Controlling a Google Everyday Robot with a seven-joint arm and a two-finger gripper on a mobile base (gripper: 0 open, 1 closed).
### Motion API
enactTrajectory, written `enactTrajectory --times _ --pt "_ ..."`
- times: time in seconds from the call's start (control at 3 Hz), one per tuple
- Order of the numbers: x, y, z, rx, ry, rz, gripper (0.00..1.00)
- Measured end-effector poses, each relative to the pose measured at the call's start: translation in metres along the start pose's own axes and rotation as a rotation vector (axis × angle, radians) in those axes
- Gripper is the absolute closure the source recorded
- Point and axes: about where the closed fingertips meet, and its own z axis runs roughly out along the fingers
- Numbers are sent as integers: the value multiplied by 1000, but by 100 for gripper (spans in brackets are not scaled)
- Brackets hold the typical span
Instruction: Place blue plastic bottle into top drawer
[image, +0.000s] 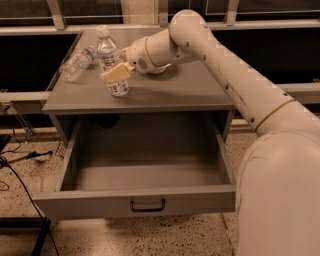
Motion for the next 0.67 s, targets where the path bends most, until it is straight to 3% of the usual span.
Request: enactTrajectory --times 0.33,0.67 --pt "0 0 0 0 0 0 100" --pt "0 0 0 -1 0 0 100"
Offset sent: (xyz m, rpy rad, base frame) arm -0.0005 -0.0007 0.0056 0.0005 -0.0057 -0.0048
